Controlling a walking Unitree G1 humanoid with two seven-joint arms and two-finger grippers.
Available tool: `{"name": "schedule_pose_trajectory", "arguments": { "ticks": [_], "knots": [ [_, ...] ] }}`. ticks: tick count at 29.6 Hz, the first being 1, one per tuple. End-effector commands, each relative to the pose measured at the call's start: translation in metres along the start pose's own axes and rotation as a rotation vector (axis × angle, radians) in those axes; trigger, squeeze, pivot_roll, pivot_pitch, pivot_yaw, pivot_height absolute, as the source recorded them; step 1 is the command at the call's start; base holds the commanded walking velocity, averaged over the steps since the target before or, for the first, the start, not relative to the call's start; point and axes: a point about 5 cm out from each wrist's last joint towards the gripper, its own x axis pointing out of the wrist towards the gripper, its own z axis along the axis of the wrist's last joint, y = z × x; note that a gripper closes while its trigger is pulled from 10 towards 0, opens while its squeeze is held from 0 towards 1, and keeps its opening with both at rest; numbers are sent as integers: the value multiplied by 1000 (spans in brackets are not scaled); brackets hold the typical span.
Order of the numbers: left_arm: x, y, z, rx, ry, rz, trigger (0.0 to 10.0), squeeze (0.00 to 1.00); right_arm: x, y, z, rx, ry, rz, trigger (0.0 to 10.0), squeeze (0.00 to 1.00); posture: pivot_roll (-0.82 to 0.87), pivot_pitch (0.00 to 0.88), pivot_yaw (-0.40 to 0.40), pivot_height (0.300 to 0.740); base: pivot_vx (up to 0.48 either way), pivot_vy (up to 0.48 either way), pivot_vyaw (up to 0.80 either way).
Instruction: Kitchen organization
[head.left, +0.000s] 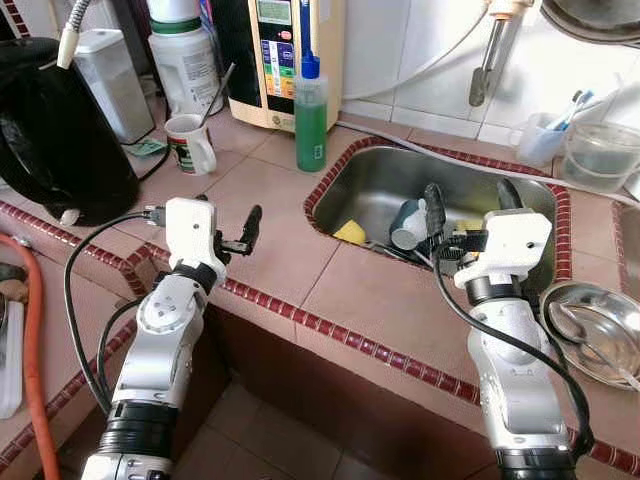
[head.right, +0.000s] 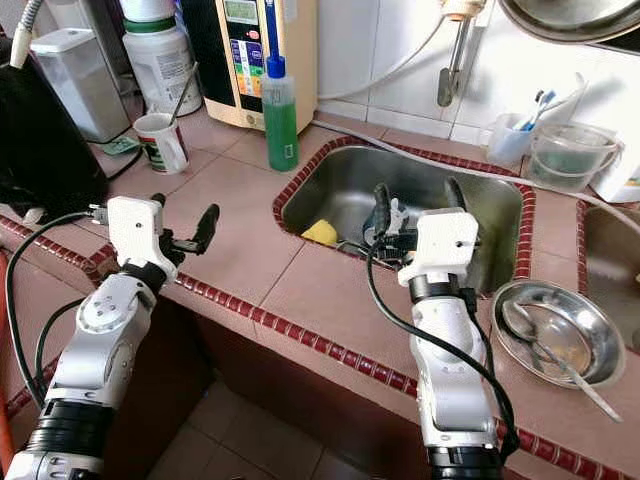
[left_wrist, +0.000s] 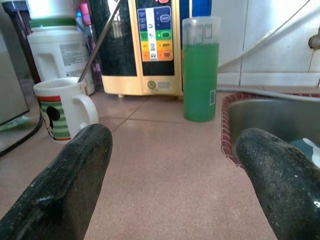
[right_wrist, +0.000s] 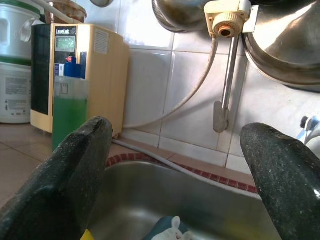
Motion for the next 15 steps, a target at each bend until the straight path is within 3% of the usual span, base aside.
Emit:
{"name": "schedule_pose_trajectory", "arguments": {
  "ticks": [1, 8, 15],
  "knots": [
    [0, -1, 0, 8, -6, -9, 10000, 0, 4, 1, 1, -8, -8, 2, 10000, 0, -163, 0, 43, 711, 0, 0, 0],
    [2, -6, 1, -6, -10, -25, 10000, 0, 5, 2, 0, -4, 4, -8, 10000, 0, -165, 0, 47, 711, 0, 0, 0],
    [3, -8, 2, -5, -16, -37, 10000, 0, 6, 2, -2, -5, 21, -22, 10000, 0, -165, 0, 48, 711, 0, 0, -744]
  ]
}}
